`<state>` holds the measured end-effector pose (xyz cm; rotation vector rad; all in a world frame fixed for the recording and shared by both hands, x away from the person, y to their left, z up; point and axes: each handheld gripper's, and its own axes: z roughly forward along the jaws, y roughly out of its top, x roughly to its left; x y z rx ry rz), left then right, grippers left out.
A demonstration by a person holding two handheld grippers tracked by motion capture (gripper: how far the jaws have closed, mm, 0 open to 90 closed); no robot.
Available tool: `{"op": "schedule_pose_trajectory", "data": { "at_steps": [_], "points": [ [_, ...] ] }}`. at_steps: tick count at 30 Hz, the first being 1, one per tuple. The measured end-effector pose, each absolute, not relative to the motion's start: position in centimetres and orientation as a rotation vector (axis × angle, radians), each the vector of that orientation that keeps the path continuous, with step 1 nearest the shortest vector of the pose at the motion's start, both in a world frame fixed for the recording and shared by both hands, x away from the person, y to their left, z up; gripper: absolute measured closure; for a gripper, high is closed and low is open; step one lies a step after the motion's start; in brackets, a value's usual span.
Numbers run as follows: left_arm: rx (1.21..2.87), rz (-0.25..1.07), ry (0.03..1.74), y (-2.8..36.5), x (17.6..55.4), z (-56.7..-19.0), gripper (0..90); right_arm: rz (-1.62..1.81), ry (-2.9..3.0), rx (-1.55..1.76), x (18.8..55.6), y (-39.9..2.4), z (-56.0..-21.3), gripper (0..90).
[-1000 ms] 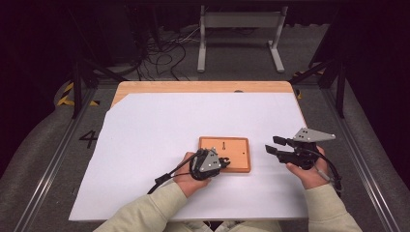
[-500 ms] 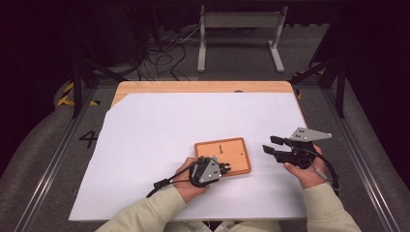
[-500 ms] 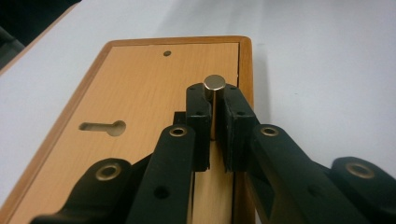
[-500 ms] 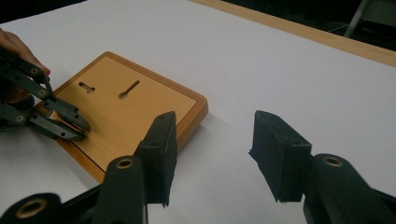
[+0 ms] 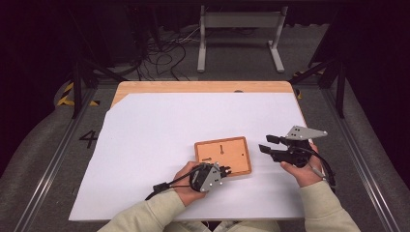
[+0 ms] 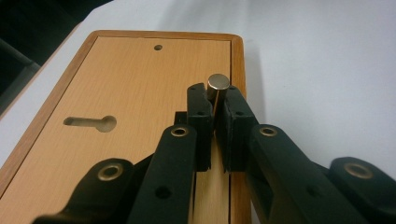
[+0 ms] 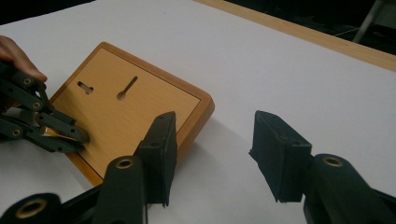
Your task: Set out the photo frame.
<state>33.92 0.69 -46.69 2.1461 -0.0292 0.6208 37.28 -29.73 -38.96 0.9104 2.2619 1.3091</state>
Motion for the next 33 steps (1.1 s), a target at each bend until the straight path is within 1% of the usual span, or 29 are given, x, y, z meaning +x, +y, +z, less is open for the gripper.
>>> {"op": "schedule_pose_trajectory", "data": {
  "at_steps": [4, 9, 15, 28, 33],
  "points": [
    [2.141, 0.644, -0.038, 0.7, 33.7, -46.8, 84.1, 1.316, 2.301, 0.907, 37.7, -29.1, -38.5, 46.5],
    [2.137, 0.669, -0.047, 0.6, 33.4, -46.9, 84.1, 1.318, 2.399, 0.976, 39.1, -28.1, -38.3, 35.5],
    [2.135, 0.674, -0.045, 0.6, 33.3, -47.0, 84.1, 1.280, 2.540, 1.008, 40.8, -26.6, -38.9, 28.5],
    [2.137, 0.688, -0.056, 0.6, 33.2, -46.9, 84.1, 1.243, 2.705, 1.095, 43.9, -24.6, -41.3, 22.4],
    [2.139, 0.688, -0.056, 0.6, 33.2, -46.9, 84.1, 1.249, 2.744, 1.107, 44.6, -23.8, -42.0, 22.0]
  ]
}}
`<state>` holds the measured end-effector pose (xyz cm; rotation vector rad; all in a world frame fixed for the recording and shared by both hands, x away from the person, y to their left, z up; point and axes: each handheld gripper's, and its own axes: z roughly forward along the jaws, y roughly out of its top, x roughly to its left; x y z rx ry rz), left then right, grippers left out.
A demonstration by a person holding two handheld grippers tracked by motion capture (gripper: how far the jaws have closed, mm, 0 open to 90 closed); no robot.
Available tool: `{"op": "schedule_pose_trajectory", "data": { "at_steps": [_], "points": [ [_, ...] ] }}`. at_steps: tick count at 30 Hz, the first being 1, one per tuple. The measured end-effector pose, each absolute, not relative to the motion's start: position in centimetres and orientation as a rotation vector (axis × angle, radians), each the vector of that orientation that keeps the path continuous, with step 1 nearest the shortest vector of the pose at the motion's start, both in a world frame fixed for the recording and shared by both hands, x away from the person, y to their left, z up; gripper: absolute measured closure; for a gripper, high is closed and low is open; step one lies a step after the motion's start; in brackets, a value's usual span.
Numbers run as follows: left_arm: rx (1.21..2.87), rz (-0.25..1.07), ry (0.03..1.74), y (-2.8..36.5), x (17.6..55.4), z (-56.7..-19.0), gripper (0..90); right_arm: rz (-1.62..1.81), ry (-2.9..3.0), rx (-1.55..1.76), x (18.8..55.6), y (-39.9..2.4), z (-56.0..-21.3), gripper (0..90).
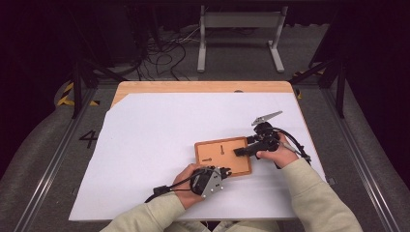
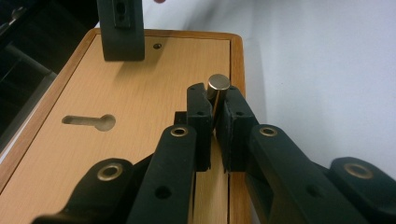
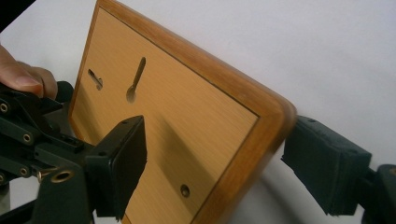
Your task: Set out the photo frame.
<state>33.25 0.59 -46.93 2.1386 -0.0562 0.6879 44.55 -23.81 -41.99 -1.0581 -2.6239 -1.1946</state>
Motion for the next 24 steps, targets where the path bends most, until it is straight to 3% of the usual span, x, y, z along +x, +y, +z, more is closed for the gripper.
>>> {"op": "schedule_pose_trajectory", "data": {
  "at_steps": [8, 15, 24],
  "points": [
    [2.136, 0.673, -0.042, 0.6, 33.3, -47.0, 84.0, -1.169, -2.579, -1.037, 45.0, -22.8, -42.9, 21.8],
    [2.137, 0.671, -0.056, 0.6, 33.3, -46.9, 83.3, -1.172, -2.514, -1.047, 45.4, -23.3, -43.0, 30.9],
    [2.169, 0.483, -0.003, 1.4, 33.8, -46.1, 72.0, -1.176, -2.485, -1.002, 45.4, -23.9, -42.7, 37.8]
  ]
}}
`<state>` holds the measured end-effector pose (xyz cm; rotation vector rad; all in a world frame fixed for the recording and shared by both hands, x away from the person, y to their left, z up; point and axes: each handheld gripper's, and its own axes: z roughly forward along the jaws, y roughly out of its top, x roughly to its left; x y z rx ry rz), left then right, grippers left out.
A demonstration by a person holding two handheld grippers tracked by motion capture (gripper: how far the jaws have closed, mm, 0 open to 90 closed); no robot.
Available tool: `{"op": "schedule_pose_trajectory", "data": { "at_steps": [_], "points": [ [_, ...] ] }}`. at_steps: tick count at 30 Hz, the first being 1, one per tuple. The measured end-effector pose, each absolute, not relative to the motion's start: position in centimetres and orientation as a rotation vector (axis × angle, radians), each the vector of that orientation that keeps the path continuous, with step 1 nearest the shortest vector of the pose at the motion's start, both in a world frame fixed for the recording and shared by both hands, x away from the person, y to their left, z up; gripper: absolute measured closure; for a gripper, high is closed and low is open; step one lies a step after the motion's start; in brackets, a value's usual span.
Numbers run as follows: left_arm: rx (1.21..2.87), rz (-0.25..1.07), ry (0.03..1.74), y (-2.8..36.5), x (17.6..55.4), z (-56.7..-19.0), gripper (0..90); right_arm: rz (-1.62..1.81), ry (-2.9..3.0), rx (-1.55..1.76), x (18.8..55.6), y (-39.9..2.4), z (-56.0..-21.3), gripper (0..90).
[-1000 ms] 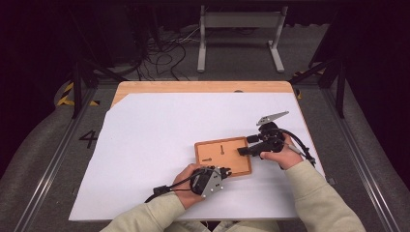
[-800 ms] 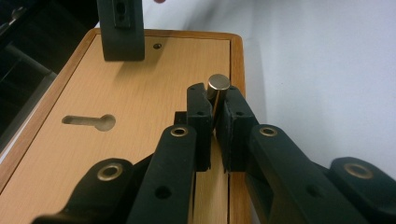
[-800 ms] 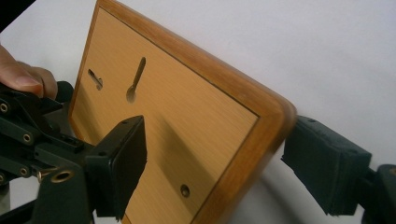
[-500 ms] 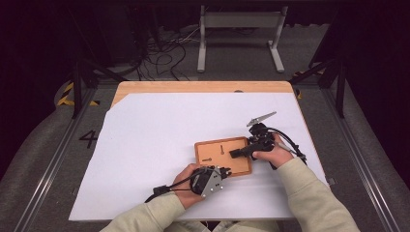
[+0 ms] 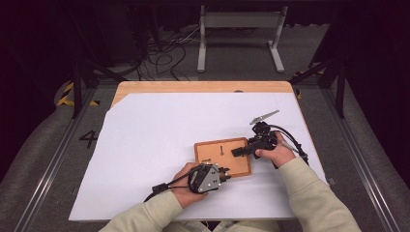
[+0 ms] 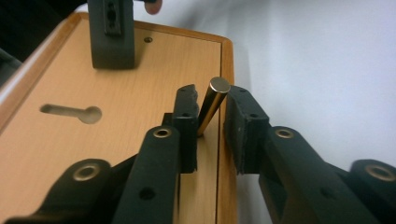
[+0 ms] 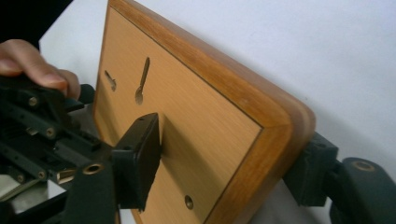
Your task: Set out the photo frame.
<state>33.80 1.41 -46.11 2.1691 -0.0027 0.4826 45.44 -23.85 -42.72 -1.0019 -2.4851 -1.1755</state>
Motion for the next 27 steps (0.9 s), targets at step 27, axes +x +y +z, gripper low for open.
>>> {"op": "schedule_pose_trajectory", "data": {
  "at_steps": [27],
  "points": [
    [1.909, 0.383, 0.298, 9.4, 33.8, -40.5, 47.9, -1.288, -2.537, -0.630, 42.3, -25.4, -38.7, 66.1]
  ]
}}
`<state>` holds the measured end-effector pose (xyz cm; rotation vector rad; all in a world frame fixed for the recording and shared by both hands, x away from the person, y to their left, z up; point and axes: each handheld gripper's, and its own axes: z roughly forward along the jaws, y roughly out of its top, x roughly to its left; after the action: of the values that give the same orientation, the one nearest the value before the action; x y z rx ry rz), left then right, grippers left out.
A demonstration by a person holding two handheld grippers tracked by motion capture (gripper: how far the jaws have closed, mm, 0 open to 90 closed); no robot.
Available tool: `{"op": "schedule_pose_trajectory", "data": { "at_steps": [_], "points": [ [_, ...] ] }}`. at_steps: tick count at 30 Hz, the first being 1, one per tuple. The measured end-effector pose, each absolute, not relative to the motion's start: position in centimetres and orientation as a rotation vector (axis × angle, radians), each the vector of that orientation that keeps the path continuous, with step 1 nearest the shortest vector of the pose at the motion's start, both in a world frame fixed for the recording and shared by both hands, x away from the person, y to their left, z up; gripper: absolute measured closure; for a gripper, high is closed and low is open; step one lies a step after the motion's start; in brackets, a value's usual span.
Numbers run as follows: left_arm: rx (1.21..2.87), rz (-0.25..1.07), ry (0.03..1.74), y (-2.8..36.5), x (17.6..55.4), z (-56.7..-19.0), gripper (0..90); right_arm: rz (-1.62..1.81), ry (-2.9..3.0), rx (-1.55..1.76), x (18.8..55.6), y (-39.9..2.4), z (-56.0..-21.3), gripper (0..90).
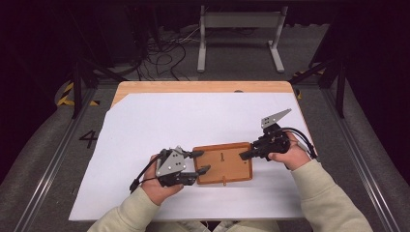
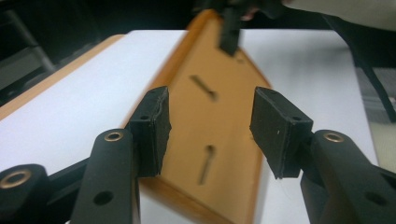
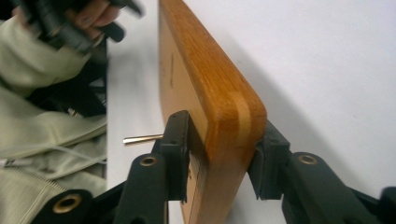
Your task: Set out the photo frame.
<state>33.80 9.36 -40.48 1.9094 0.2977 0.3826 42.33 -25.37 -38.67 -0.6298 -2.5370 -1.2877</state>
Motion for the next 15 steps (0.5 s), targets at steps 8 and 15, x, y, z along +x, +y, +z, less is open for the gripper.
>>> {"op": "schedule_pose_trajectory", "data": {
  "at_steps": [8, 15],
  "points": [
    [1.806, 0.474, 0.407, 11.0, 34.3, -40.2, 47.5, -1.398, -2.546, -0.446, 41.4, -24.5, -37.2, 70.3],
    [1.750, 0.480, 0.475, 12.2, 34.9, -40.1, 47.1, -1.481, -2.661, -0.384, 40.9, -24.8, -36.5, 71.2]
  ]
}}
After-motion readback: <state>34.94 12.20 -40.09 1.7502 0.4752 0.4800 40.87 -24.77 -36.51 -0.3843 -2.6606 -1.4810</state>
